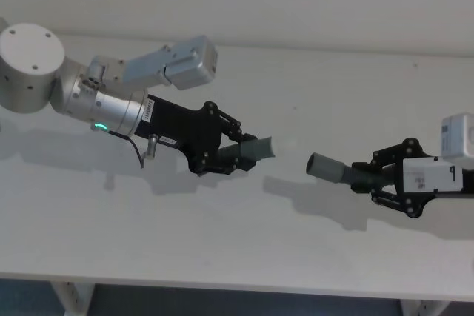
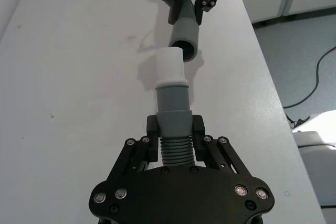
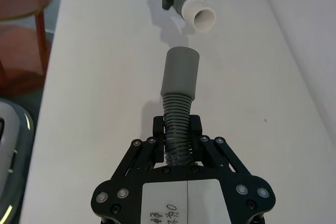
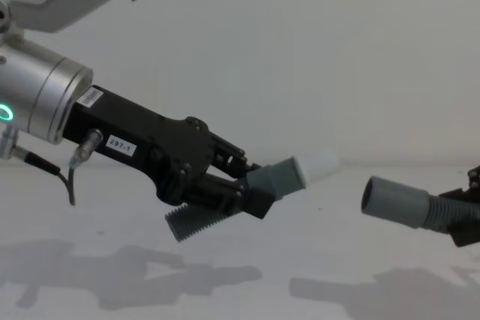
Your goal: Use both hands to pick up one end of the pipe from the table, align the ends, and insert them.
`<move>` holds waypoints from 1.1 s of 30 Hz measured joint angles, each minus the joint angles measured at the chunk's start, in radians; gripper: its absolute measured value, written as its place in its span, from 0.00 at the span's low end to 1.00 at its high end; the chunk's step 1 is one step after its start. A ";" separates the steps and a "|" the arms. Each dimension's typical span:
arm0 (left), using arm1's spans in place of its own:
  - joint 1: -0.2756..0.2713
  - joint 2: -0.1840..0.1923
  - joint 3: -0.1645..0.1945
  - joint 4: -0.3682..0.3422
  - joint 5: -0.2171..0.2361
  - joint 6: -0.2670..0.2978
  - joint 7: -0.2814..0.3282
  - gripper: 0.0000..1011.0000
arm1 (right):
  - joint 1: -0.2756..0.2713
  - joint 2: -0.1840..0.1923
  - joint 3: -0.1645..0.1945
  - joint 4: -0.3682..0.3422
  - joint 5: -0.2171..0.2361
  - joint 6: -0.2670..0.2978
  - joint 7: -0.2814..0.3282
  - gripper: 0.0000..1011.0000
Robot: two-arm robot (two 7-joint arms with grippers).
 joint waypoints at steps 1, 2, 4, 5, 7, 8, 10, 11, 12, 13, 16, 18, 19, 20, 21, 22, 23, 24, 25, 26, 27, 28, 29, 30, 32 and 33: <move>0.000 0.000 0.000 0.000 0.000 0.000 0.000 0.36 | 0.003 0.002 -0.004 -0.004 -0.016 -0.001 -0.007 0.27; -0.003 0.001 0.003 0.000 0.002 0.001 -0.002 0.36 | 0.004 0.003 -0.005 -0.006 -0.023 -0.001 -0.011 0.27; -0.007 0.002 0.008 0.001 0.004 0.002 -0.005 0.36 | 0.007 0.006 -0.009 -0.013 -0.046 -0.001 -0.024 0.27; -0.009 0.003 0.010 0.001 0.005 0.003 -0.006 0.36 | 0.010 0.007 -0.012 -0.018 -0.058 0.001 -0.031 0.27; -0.013 0.004 0.015 0.001 0.008 0.004 -0.010 0.36 | 0.012 0.008 -0.015 -0.023 -0.069 0.004 -0.038 0.27; -0.015 0.004 0.016 0.002 0.009 0.005 -0.012 0.36 | 0.013 0.009 -0.016 -0.025 -0.075 0.005 -0.042 0.27; -0.019 0.006 0.023 0.003 0.011 0.007 -0.016 0.36 | 0.018 0.011 -0.021 -0.032 -0.095 0.013 -0.054 0.27; -0.021 0.006 0.025 0.003 0.012 0.008 -0.017 0.36 | 0.018 0.011 -0.021 -0.032 -0.095 0.013 -0.054 0.27; -0.021 0.006 0.025 0.003 0.012 0.008 -0.017 0.36 | 0.018 0.011 -0.021 -0.032 -0.095 0.013 -0.054 0.27; -0.024 0.007 0.030 0.004 0.014 0.009 -0.021 0.36 | 0.020 0.012 -0.023 -0.035 -0.102 0.016 -0.060 0.27; -0.033 0.007 0.040 0.008 0.018 0.014 -0.029 0.36 | 0.024 0.013 -0.027 -0.041 -0.117 0.022 -0.071 0.27; -0.036 0.007 0.043 0.010 0.020 0.015 -0.032 0.36 | 0.027 0.015 -0.030 -0.045 -0.128 0.025 -0.080 0.27; -0.037 0.007 0.045 0.011 0.021 0.016 -0.033 0.36 | 0.027 0.015 -0.030 -0.045 -0.128 0.025 -0.080 0.27; -0.038 0.007 0.046 0.012 0.022 0.016 -0.033 0.36 | 0.029 0.015 -0.032 -0.047 -0.132 0.025 -0.082 0.27; -0.042 0.007 0.050 0.014 0.023 0.017 -0.036 0.36 | 0.030 0.016 -0.033 -0.048 -0.135 0.026 -0.084 0.27; -0.043 0.007 0.051 0.015 0.023 0.017 -0.036 0.36 | 0.031 0.017 -0.034 -0.049 -0.137 0.026 -0.085 0.27; -0.045 0.006 0.054 0.017 0.024 0.018 -0.037 0.36 | 0.032 0.018 -0.035 -0.050 -0.140 0.027 -0.087 0.27; -0.047 0.006 0.055 0.018 0.024 0.018 -0.037 0.36 | 0.033 0.018 -0.037 -0.051 -0.141 0.027 -0.088 0.27; -0.048 0.006 0.056 0.019 0.025 0.018 -0.038 0.36 | 0.034 0.019 -0.038 -0.052 -0.144 0.028 -0.088 0.27; -0.050 0.005 0.059 0.021 0.026 0.019 -0.038 0.36 | 0.035 0.020 -0.039 -0.052 -0.145 0.028 -0.089 0.27; -0.051 0.004 0.061 0.022 0.026 0.019 -0.038 0.36 | 0.035 0.021 -0.040 -0.053 -0.146 0.028 -0.089 0.27; -0.052 0.004 0.062 0.023 0.027 0.020 -0.038 0.36 | 0.037 0.022 -0.042 -0.055 -0.148 0.029 -0.089 0.27; -0.055 0.004 0.064 0.025 0.028 0.020 -0.038 0.36 | 0.037 0.023 -0.043 -0.055 -0.149 0.029 -0.089 0.27; -0.055 0.003 0.064 0.025 0.028 0.020 -0.038 0.36 | 0.038 0.024 -0.044 -0.056 -0.150 0.029 -0.089 0.27; -0.057 0.002 0.067 0.028 0.029 0.021 -0.037 0.36 | 0.040 0.027 -0.047 -0.059 -0.152 0.030 -0.089 0.27; -0.058 0.002 0.068 0.028 0.030 0.021 -0.036 0.36 | 0.041 0.028 -0.048 -0.059 -0.153 0.030 -0.088 0.27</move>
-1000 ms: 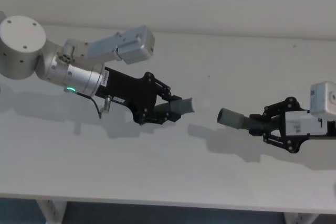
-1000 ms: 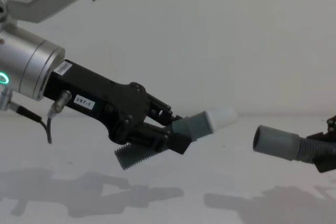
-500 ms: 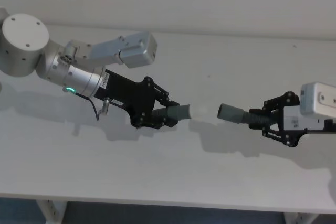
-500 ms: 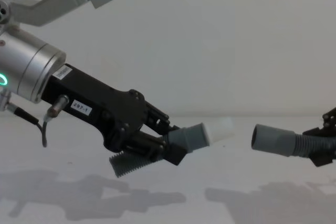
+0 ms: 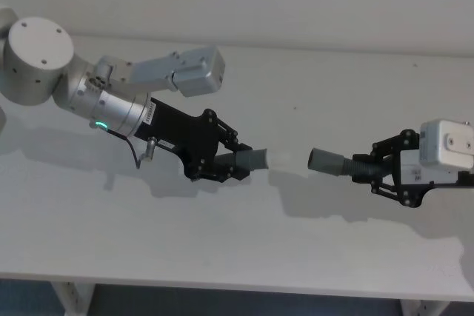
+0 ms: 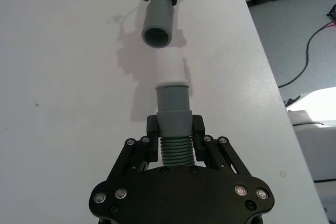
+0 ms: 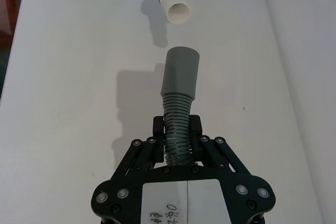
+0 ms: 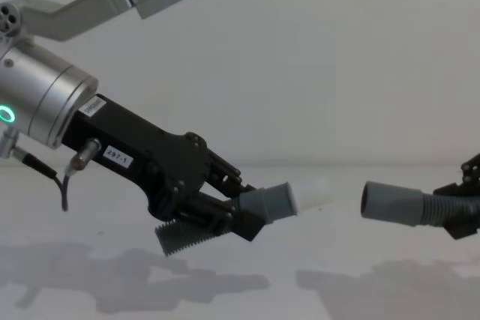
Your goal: Use both hands to pick up one end of the pipe from the table, align the ends, and insert them.
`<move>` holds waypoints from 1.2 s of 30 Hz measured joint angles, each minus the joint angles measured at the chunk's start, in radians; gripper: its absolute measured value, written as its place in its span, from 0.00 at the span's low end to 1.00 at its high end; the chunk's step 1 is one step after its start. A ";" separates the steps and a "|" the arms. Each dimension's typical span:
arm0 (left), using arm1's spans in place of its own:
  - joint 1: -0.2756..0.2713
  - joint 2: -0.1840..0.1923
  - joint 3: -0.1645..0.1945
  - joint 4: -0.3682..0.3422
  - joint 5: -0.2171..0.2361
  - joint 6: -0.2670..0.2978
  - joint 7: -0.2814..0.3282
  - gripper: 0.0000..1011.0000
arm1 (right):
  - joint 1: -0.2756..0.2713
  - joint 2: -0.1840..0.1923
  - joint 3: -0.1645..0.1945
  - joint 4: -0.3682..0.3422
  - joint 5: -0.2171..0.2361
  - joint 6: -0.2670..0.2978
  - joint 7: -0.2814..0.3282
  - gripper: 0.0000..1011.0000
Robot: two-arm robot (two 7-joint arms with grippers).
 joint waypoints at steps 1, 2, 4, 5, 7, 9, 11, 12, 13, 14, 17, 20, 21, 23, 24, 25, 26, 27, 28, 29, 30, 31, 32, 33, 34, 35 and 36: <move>-0.002 -0.001 0.002 0.002 0.001 0.001 0.002 0.36 | 0.001 0.001 -0.001 -0.001 -0.001 0.001 0.000 0.27; -0.003 -0.001 0.003 0.003 0.002 0.001 0.003 0.36 | 0.001 0.002 -0.003 -0.002 -0.002 0.002 0.001 0.27; -0.005 -0.003 0.006 0.006 0.003 0.001 0.008 0.36 | 0.004 0.006 -0.007 -0.005 -0.004 0.005 0.002 0.27; -0.006 -0.004 0.007 0.007 0.004 0.002 0.009 0.36 | 0.004 0.007 -0.008 -0.007 -0.005 0.007 0.003 0.27; -0.007 -0.005 0.008 0.009 0.004 0.002 0.012 0.36 | 0.006 0.010 -0.012 -0.010 -0.009 0.012 0.005 0.27; -0.008 -0.007 0.011 0.012 0.005 0.002 0.015 0.36 | 0.008 0.013 -0.016 -0.013 -0.012 0.016 0.007 0.27; -0.009 -0.009 0.012 0.014 0.005 0.003 0.018 0.36 | 0.010 0.015 -0.018 -0.016 -0.014 0.020 0.008 0.27; -0.010 -0.010 0.013 0.015 0.005 0.003 0.020 0.36 | 0.011 0.017 -0.020 -0.019 -0.016 0.023 0.008 0.27; -0.011 -0.011 0.015 0.017 0.005 0.003 0.022 0.36 | 0.011 0.018 -0.021 -0.019 -0.017 0.025 0.008 0.27; -0.011 -0.012 0.015 0.018 0.005 0.003 0.023 0.36 | 0.013 0.019 -0.023 -0.021 -0.018 0.028 0.009 0.27; -0.013 -0.014 0.019 0.022 0.005 0.003 0.025 0.36 | 0.014 0.023 -0.027 -0.026 -0.019 0.035 0.009 0.27; -0.015 -0.016 0.021 0.024 0.004 0.004 0.026 0.36 | 0.015 0.024 -0.028 -0.029 -0.019 0.040 0.010 0.27; -0.016 -0.017 0.023 0.026 0.004 0.004 0.026 0.36 | 0.016 0.026 -0.029 -0.031 -0.018 0.044 0.010 0.27; -0.018 -0.019 0.027 0.029 0.004 0.004 0.026 0.36 | 0.017 0.027 -0.030 -0.033 -0.018 0.048 0.010 0.27; -0.018 -0.020 0.028 0.029 0.003 0.005 0.026 0.36 | 0.018 0.028 -0.031 -0.036 -0.017 0.051 0.010 0.27; -0.019 -0.020 0.030 0.030 0.003 0.005 0.026 0.36 | 0.018 0.028 -0.031 -0.037 -0.015 0.053 0.010 0.27; -0.019 -0.021 0.031 0.031 0.003 0.005 0.026 0.36 | 0.018 0.029 -0.031 -0.038 -0.014 0.055 0.010 0.27; -0.020 -0.022 0.034 0.032 0.003 0.005 0.026 0.36 | 0.019 0.030 -0.031 -0.040 -0.012 0.058 0.010 0.27; -0.021 -0.022 0.035 0.033 0.003 0.005 0.025 0.36 | 0.020 0.030 -0.032 -0.042 -0.010 0.059 0.010 0.27; -0.022 -0.023 0.038 0.034 0.002 0.006 0.025 0.36 | 0.020 0.030 -0.032 -0.043 -0.009 0.062 0.011 0.27; -0.023 -0.023 0.039 0.035 0.002 0.006 0.025 0.36 | 0.021 0.031 -0.032 -0.044 -0.008 0.063 0.011 0.27; -0.024 -0.024 0.040 0.036 0.002 0.007 0.024 0.36 | 0.022 0.031 -0.032 -0.047 -0.004 0.066 0.011 0.27; -0.025 -0.024 0.042 0.036 0.002 0.007 0.024 0.36 | 0.022 0.032 -0.033 -0.047 -0.003 0.068 0.011 0.27; -0.026 -0.025 0.044 0.038 0.002 0.008 0.023 0.36 | 0.023 0.032 -0.033 -0.048 -0.002 0.070 0.011 0.27; -0.027 -0.026 0.046 0.039 0.002 0.008 0.023 0.36 | 0.024 0.033 -0.034 -0.050 0.001 0.073 0.011 0.27; -0.028 -0.026 0.048 0.040 0.002 0.008 0.022 0.36 | 0.024 0.033 -0.034 -0.051 0.002 0.074 0.012 0.27; -0.028 -0.026 0.048 0.040 0.002 0.008 0.022 0.36 | 0.025 0.033 -0.034 -0.052 0.003 0.075 0.012 0.27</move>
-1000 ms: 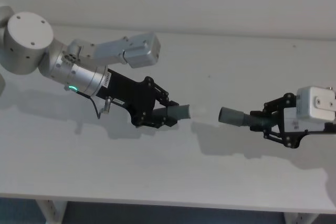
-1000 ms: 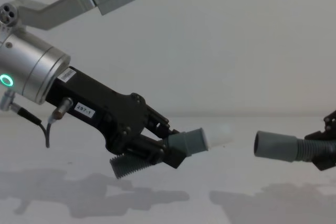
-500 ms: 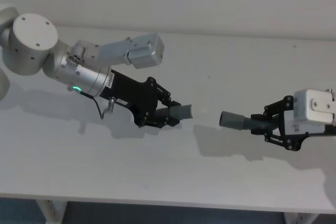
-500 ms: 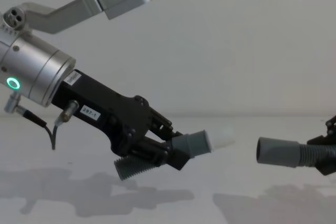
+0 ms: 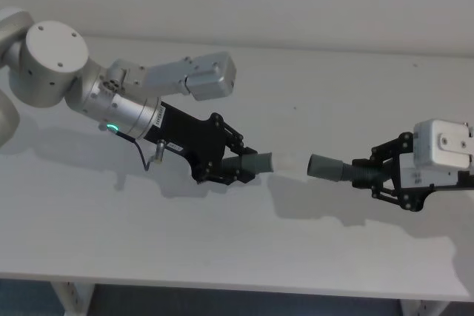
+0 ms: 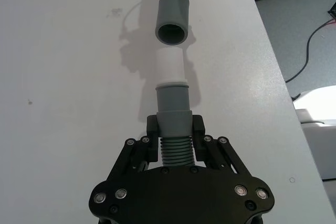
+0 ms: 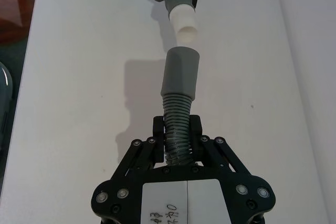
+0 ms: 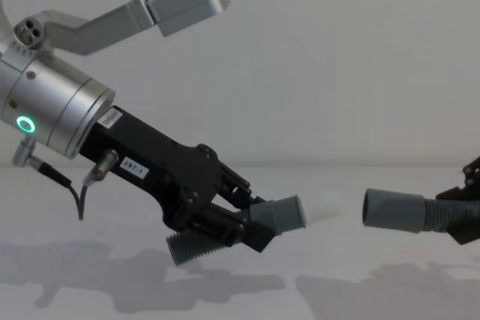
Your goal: Use both hands to pick up one end of the pipe from the table, align the ends, and insert them.
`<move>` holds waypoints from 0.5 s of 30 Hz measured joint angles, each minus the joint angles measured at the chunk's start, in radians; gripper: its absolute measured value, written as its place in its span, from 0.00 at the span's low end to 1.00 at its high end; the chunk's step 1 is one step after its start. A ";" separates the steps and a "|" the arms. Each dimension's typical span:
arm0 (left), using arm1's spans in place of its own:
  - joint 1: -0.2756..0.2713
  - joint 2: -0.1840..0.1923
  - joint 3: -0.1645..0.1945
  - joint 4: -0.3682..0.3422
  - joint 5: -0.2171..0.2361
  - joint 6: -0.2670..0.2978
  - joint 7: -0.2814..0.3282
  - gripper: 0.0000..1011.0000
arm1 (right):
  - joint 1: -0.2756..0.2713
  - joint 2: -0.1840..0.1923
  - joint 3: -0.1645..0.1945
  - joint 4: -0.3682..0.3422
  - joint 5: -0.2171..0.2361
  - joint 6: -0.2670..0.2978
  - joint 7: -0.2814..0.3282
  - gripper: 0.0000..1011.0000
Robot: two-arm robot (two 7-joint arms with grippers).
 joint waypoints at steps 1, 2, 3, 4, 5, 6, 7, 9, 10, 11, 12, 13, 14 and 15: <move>-0.001 -0.001 0.002 0.001 0.000 0.001 -0.001 0.36 | 0.000 0.000 0.000 -0.001 0.001 0.001 0.000 0.27; -0.003 -0.001 0.005 0.002 0.000 0.001 -0.002 0.36 | 0.001 0.001 -0.001 -0.002 0.003 0.003 0.001 0.27; -0.004 -0.001 0.006 0.003 0.000 0.002 -0.002 0.36 | 0.002 0.001 -0.001 -0.003 0.004 0.003 0.001 0.27; -0.005 -0.001 0.007 0.003 0.000 0.002 -0.002 0.36 | 0.003 0.001 -0.002 -0.004 0.006 0.005 0.001 0.27; -0.007 -0.001 0.010 0.003 0.000 0.003 -0.003 0.36 | 0.003 0.001 -0.002 -0.004 0.006 0.005 0.001 0.27; -0.007 -0.002 0.011 0.004 0.001 0.003 -0.003 0.36 | 0.004 0.002 -0.004 -0.005 0.008 0.005 0.002 0.27; -0.008 -0.002 0.012 0.004 0.001 0.004 -0.003 0.36 | 0.004 0.003 -0.005 -0.007 0.010 0.006 0.003 0.27; -0.010 -0.002 0.014 0.004 0.001 0.004 -0.003 0.36 | 0.005 0.003 -0.006 -0.008 0.012 0.007 0.003 0.27; -0.011 -0.001 0.017 0.004 0.002 0.005 -0.004 0.36 | 0.006 0.003 -0.006 -0.009 0.012 0.007 0.003 0.27; -0.012 -0.001 0.018 0.004 0.002 0.006 -0.004 0.36 | 0.006 0.004 -0.008 -0.011 0.015 0.008 0.004 0.27; -0.014 -0.001 0.021 0.005 0.003 0.006 -0.004 0.36 | 0.007 0.004 -0.008 -0.011 0.015 0.008 0.004 0.27; -0.014 -0.001 0.021 0.005 0.003 0.006 -0.004 0.36 | 0.007 0.005 -0.009 -0.012 0.016 0.008 0.005 0.27; -0.016 -0.001 0.023 0.005 0.004 0.007 -0.004 0.36 | 0.008 0.006 -0.011 -0.014 0.018 0.010 0.005 0.27; -0.018 -0.001 0.026 0.006 0.005 0.007 -0.005 0.36 | 0.008 0.006 -0.012 -0.015 0.018 0.011 0.006 0.27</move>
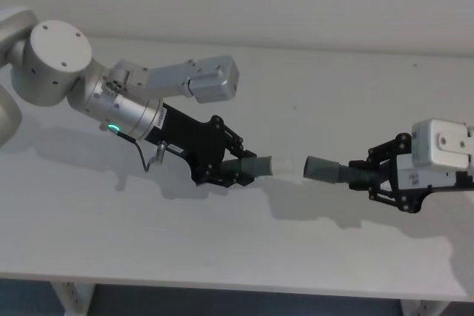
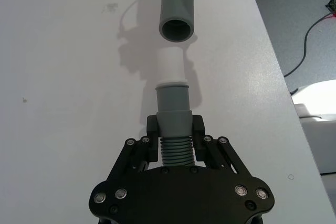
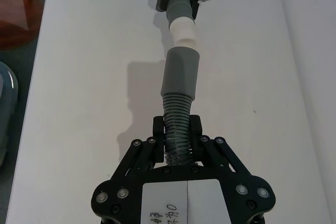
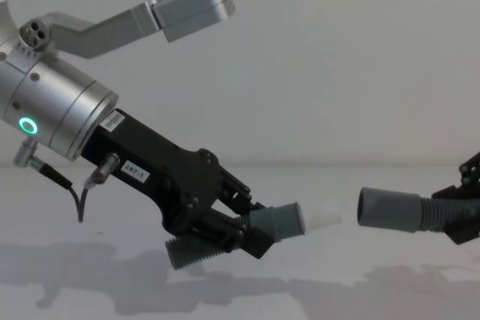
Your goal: Use both hands to pick up one end of the pipe from the table, align the ends, and insert them.
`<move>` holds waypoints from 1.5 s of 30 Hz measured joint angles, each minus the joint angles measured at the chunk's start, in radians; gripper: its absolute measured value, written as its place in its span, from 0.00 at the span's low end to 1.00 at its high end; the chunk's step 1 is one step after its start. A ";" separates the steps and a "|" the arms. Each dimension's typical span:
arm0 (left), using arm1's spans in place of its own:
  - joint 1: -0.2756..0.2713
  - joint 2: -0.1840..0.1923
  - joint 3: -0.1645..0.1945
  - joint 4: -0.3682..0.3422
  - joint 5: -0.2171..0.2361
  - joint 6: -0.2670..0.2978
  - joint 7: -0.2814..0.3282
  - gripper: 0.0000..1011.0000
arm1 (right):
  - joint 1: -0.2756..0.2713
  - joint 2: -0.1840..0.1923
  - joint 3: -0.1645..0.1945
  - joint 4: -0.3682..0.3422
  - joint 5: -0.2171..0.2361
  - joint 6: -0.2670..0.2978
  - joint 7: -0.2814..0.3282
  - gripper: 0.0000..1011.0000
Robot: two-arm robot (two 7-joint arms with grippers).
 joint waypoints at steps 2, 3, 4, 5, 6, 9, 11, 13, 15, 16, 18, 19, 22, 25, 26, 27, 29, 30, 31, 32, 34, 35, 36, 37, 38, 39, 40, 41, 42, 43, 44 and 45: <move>-0.001 0.000 0.001 0.000 0.000 0.000 0.000 0.36 | 0.001 0.001 -0.002 -0.002 0.002 0.002 0.001 0.27; -0.002 0.000 0.003 0.001 0.001 0.000 -0.001 0.36 | 0.001 0.001 -0.002 -0.002 0.002 0.002 0.001 0.27; -0.004 0.000 0.006 0.002 0.002 0.000 -0.001 0.36 | 0.002 0.001 -0.004 -0.004 0.003 0.004 0.002 0.27; -0.005 0.000 0.007 0.003 0.002 0.000 -0.001 0.36 | 0.003 0.002 -0.005 -0.005 0.004 0.005 0.002 0.27; -0.005 0.000 0.008 0.004 0.002 0.000 -0.002 0.36 | 0.004 0.002 -0.006 -0.006 0.005 0.006 0.003 0.27; -0.010 -0.001 0.013 0.008 0.003 0.000 -0.003 0.36 | 0.005 0.002 -0.009 -0.009 0.005 0.008 0.003 0.27; -0.011 -0.002 0.014 0.010 0.003 0.000 -0.003 0.36 | 0.008 0.002 -0.011 -0.010 0.005 0.010 0.003 0.27; -0.013 -0.002 0.017 0.013 0.003 -0.001 -0.004 0.36 | 0.010 0.002 -0.014 -0.012 0.005 0.012 0.003 0.27; -0.014 -0.003 0.018 0.015 0.003 -0.003 -0.005 0.36 | 0.012 0.002 -0.017 -0.013 0.005 0.014 0.002 0.27; -0.015 -0.003 0.019 0.016 0.002 -0.003 -0.005 0.36 | 0.013 0.002 -0.018 -0.014 0.004 0.015 0.001 0.27; -0.017 -0.004 0.021 0.019 0.002 -0.005 -0.005 0.36 | 0.016 0.002 -0.020 -0.015 0.003 0.018 0.000 0.27; -0.017 -0.004 0.022 0.020 0.002 -0.005 -0.005 0.36 | 0.017 0.001 -0.021 -0.016 0.002 0.019 0.000 0.27; -0.020 -0.005 0.024 0.023 0.001 -0.007 -0.005 0.36 | 0.021 0.000 -0.025 -0.017 -0.001 0.022 -0.002 0.27; -0.021 -0.005 0.027 0.026 -0.001 -0.008 -0.005 0.36 | 0.025 -0.002 -0.030 -0.018 -0.006 0.027 -0.004 0.27; -0.022 -0.005 0.028 0.027 -0.002 -0.008 -0.005 0.36 | 0.028 -0.003 -0.032 -0.018 -0.008 0.028 -0.006 0.27; -0.023 -0.005 0.029 0.028 -0.003 -0.008 -0.005 0.36 | 0.029 -0.003 -0.033 -0.018 -0.010 0.029 -0.007 0.27; -0.023 -0.005 0.030 0.029 -0.004 -0.009 -0.005 0.36 | 0.032 -0.005 -0.036 -0.018 -0.013 0.032 -0.008 0.27; -0.024 -0.005 0.030 0.030 -0.005 -0.009 -0.005 0.36 | 0.033 -0.005 -0.038 -0.018 -0.015 0.033 -0.008 0.27; -0.024 -0.004 0.031 0.030 -0.005 -0.009 -0.005 0.36 | 0.036 -0.007 -0.041 -0.018 -0.018 0.035 -0.008 0.27; -0.024 -0.004 0.032 0.030 -0.006 -0.010 -0.005 0.36 | 0.038 -0.008 -0.043 -0.018 -0.019 0.036 -0.008 0.27; -0.025 -0.004 0.033 0.031 -0.008 -0.010 -0.004 0.36 | 0.042 -0.010 -0.048 -0.018 -0.024 0.039 -0.008 0.27; -0.025 -0.003 0.033 0.032 -0.008 -0.010 -0.004 0.36 | 0.043 -0.010 -0.049 -0.018 -0.025 0.041 -0.008 0.27; -0.026 -0.003 0.034 0.032 -0.009 -0.011 -0.004 0.36 | 0.045 -0.011 -0.051 -0.018 -0.026 0.042 -0.008 0.27; -0.026 -0.002 0.035 0.033 -0.010 -0.011 -0.003 0.36 | 0.048 -0.012 -0.054 -0.017 -0.029 0.044 -0.009 0.27; -0.027 -0.002 0.036 0.034 -0.012 -0.012 -0.003 0.36 | 0.048 -0.012 -0.054 -0.017 -0.029 0.044 -0.009 0.27; -0.027 -0.001 0.036 0.034 -0.012 -0.013 -0.003 0.36 | 0.051 -0.013 -0.057 -0.017 -0.032 0.046 -0.008 0.27; -0.027 -0.001 0.036 0.035 -0.013 -0.013 -0.003 0.36 | 0.053 -0.014 -0.058 -0.017 -0.033 0.046 -0.008 0.27; -0.028 -0.001 0.037 0.035 -0.013 -0.014 -0.002 0.36 | 0.056 -0.015 -0.062 -0.017 -0.035 0.049 -0.008 0.27; -0.028 -0.001 0.037 0.035 -0.014 -0.014 -0.002 0.36 | 0.058 -0.015 -0.063 -0.017 -0.037 0.050 -0.008 0.27; -0.028 0.000 0.037 0.036 -0.014 -0.014 -0.002 0.36 | 0.059 -0.015 -0.064 -0.016 -0.039 0.051 -0.007 0.27; -0.029 0.001 0.038 0.036 -0.016 -0.015 -0.002 0.36 | 0.062 -0.016 -0.067 -0.016 -0.040 0.053 -0.007 0.27; -0.029 0.001 0.038 0.036 -0.016 -0.016 -0.002 0.36 | 0.064 -0.017 -0.068 -0.016 -0.041 0.055 -0.006 0.27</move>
